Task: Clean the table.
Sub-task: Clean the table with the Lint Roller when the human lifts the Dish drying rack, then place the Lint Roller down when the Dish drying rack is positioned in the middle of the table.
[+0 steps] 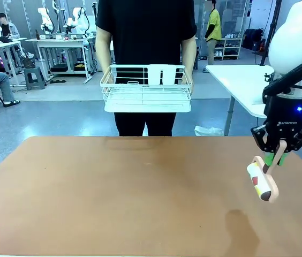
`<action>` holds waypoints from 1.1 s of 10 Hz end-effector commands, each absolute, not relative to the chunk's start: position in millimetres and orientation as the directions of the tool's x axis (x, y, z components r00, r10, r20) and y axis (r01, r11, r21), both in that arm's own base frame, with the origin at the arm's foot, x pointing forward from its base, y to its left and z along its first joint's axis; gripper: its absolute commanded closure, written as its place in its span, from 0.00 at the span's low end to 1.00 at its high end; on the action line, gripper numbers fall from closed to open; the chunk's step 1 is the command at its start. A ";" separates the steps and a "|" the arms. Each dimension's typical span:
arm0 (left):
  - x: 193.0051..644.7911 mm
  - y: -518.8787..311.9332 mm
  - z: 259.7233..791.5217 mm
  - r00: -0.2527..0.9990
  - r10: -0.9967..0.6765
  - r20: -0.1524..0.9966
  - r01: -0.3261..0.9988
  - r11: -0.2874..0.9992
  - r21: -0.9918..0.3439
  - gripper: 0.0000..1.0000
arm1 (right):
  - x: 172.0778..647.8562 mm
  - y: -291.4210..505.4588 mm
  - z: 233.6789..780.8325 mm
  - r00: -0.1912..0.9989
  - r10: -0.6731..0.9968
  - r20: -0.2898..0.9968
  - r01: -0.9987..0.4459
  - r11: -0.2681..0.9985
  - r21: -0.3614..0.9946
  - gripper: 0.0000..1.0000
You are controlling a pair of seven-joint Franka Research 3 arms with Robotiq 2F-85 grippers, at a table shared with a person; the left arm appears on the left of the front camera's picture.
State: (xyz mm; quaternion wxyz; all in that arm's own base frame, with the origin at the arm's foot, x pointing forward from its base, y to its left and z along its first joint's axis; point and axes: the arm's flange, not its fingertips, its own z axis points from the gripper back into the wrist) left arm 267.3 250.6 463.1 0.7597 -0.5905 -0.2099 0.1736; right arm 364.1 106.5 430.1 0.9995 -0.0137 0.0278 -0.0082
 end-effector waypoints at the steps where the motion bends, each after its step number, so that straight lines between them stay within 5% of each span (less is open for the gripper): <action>1: 265.2 252.0 464.0 0.852 0.510 0.120 0.000 0.229 -0.973 0.00 | 366.6 109.9 435.7 0.997 -0.043 -0.066 0.042 0.999 -0.028 0.79; 11: 265.2 252.0 464.0 0.852 0.510 0.120 0.000 0.229 -0.973 0.00 | 366.6 109.9 435.7 0.997 -0.043 -0.066 0.042 0.999 -0.028 0.79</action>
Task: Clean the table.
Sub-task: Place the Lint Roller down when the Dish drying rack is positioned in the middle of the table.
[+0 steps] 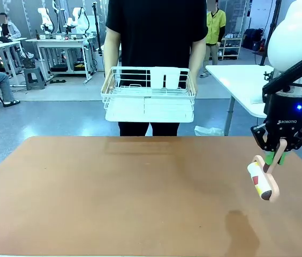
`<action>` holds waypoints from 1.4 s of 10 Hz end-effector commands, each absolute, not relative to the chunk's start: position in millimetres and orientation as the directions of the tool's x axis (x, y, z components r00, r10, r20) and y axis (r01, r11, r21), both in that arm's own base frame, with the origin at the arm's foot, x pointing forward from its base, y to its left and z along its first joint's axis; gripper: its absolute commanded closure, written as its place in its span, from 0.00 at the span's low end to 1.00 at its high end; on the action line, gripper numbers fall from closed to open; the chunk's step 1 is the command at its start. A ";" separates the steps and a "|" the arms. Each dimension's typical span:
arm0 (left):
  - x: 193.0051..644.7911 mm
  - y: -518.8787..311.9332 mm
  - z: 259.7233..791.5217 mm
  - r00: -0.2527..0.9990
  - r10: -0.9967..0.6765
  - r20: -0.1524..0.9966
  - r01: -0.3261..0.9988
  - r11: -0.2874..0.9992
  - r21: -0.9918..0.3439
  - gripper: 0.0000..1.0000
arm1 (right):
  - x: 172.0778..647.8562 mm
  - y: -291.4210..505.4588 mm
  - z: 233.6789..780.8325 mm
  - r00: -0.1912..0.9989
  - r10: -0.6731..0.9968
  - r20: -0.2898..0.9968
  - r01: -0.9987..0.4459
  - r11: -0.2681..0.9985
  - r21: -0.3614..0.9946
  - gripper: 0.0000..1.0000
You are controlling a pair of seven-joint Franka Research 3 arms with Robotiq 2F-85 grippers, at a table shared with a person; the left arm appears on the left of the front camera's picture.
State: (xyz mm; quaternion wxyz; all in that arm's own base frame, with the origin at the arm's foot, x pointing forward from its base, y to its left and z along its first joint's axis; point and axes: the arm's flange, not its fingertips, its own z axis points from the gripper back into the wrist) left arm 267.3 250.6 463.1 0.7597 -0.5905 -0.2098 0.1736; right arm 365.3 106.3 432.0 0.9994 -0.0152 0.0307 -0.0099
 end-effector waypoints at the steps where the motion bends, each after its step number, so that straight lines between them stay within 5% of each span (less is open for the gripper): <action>1: 265.2 252.0 464.0 0.852 0.510 0.120 0.000 0.229 -0.973 0.00 | 366.6 109.9 435.7 0.997 -0.043 -0.066 0.042 0.999 -0.028 0.79; 14: 265.2 252.0 464.0 0.852 0.510 0.120 0.000 0.229 -0.973 0.00 | 366.6 109.9 435.7 0.997 -0.043 -0.066 0.042 0.999 -0.028 0.79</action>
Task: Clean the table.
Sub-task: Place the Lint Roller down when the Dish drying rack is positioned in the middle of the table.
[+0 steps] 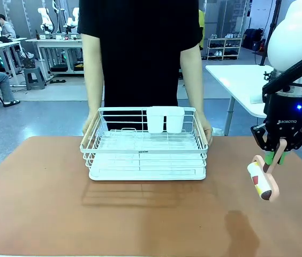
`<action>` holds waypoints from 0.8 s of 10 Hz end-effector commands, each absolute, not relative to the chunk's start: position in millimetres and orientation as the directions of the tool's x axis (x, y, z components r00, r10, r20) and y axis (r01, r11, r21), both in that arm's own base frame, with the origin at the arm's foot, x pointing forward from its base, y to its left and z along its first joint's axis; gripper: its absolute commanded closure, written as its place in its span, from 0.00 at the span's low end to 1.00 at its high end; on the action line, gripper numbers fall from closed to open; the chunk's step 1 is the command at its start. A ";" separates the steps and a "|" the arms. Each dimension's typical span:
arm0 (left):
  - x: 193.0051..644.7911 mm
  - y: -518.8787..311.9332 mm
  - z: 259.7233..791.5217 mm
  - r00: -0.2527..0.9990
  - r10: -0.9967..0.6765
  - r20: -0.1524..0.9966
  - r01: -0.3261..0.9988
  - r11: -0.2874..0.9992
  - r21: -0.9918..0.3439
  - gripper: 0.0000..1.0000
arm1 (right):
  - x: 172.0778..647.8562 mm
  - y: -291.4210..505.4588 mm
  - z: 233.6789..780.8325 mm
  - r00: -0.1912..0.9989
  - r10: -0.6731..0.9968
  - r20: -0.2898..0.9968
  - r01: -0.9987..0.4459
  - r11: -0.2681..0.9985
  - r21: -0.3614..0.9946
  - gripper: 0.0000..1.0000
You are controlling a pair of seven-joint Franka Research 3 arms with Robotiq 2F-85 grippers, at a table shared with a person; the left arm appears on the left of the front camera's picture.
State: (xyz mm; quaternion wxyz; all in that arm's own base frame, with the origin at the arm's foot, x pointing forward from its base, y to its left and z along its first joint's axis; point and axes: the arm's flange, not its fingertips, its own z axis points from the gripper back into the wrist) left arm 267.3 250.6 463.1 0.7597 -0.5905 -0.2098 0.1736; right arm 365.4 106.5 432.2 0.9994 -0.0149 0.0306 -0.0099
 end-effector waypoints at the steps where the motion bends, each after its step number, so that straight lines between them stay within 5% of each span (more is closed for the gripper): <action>1: 265.2 252.0 464.0 0.852 0.510 0.120 0.000 0.229 -0.973 0.00 | 366.6 109.9 435.7 0.997 -0.043 -0.066 0.042 0.999 -0.028 0.79; 8: 265.2 252.0 464.0 0.852 0.510 0.120 0.000 0.229 -0.973 0.00 | 366.6 109.9 435.7 0.997 -0.043 -0.066 0.042 0.999 -0.028 0.79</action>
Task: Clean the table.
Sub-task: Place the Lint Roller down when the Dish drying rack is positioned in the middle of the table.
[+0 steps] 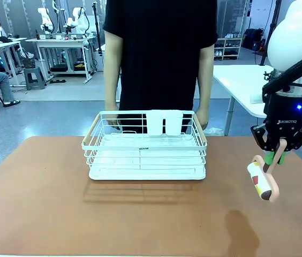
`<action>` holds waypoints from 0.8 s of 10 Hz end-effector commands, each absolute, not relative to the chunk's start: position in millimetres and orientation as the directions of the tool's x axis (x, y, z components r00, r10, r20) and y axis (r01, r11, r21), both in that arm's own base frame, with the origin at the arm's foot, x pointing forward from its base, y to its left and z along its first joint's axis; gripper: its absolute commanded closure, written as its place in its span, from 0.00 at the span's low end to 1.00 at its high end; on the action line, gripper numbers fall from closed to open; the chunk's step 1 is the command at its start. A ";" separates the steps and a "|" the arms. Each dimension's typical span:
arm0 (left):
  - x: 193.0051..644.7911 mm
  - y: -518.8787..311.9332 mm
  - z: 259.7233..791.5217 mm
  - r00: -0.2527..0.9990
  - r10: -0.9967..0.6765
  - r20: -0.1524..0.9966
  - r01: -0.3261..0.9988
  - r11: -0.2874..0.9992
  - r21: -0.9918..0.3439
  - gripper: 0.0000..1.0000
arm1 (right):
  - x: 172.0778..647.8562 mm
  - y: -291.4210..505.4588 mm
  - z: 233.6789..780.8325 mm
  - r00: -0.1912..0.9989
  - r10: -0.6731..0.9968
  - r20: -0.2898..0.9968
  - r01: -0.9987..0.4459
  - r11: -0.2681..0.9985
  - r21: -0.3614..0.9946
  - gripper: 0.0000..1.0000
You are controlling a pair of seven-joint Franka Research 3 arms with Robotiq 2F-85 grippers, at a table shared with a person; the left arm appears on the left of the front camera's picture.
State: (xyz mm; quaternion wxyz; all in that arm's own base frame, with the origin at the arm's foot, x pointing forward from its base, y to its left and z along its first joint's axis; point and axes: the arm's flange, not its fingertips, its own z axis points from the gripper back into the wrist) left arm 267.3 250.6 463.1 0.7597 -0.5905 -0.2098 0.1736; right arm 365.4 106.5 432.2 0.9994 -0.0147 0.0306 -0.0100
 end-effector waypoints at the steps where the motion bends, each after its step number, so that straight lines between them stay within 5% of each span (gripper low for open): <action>1: 265.2 252.0 464.0 0.852 0.510 0.120 0.000 0.229 -0.973 0.00 | 366.6 109.9 435.7 0.997 -0.043 -0.066 0.042 0.999 -0.028 0.79; 8: 265.2 252.0 464.0 0.852 0.510 0.120 0.000 0.229 -0.973 0.00 | 366.6 109.9 435.7 0.997 -0.043 -0.066 0.042 0.999 -0.028 0.79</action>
